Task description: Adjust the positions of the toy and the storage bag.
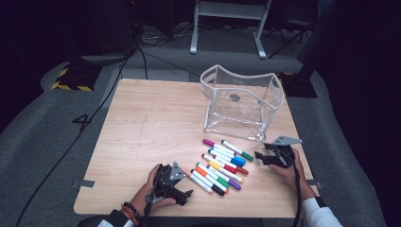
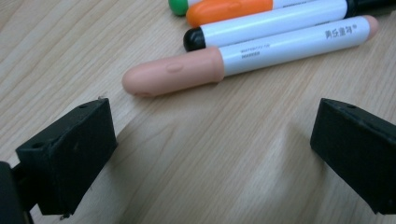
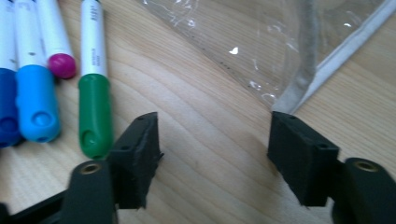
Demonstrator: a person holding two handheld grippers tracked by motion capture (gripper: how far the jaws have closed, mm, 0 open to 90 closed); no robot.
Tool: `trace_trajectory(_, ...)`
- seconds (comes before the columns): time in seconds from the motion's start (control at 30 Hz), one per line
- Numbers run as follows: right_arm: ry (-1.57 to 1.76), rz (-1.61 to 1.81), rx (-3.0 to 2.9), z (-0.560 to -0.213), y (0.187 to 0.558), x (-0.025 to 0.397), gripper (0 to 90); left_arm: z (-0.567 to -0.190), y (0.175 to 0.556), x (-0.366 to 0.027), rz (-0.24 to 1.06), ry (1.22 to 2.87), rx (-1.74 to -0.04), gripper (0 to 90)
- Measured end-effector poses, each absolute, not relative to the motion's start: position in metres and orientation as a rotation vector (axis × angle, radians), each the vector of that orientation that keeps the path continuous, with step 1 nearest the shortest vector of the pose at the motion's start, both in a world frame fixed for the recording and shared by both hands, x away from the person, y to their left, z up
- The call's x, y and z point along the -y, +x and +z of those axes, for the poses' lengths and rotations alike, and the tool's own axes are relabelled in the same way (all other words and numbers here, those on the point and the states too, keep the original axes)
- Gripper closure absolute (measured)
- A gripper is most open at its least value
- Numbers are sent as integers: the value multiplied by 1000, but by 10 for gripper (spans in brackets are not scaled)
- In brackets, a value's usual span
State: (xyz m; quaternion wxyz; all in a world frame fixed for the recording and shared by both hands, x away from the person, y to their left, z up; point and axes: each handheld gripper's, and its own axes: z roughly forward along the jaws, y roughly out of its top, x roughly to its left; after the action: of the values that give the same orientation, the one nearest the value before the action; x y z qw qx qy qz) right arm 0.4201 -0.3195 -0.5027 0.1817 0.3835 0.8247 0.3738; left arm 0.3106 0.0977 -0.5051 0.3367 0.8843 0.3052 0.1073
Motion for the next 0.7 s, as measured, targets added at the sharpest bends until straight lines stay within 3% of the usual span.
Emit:
trace_trajectory(0.07,1074,1070,-2339,-502,420,319,445,-505,312,-95,280,2306,-794,4)
trace_trajectory(0.13,1041,1074,-2357,-502,420,316,459,-505,313,-94,276,2306,-792,3)
trace_trajectory(0.4,949,1062,-2401,-501,419,300,390,-505,323,-86,295,2295,-835,4)
trace_trajectory(0.7,914,1075,-2426,-501,421,291,391,-505,330,-88,320,2277,-890,4)
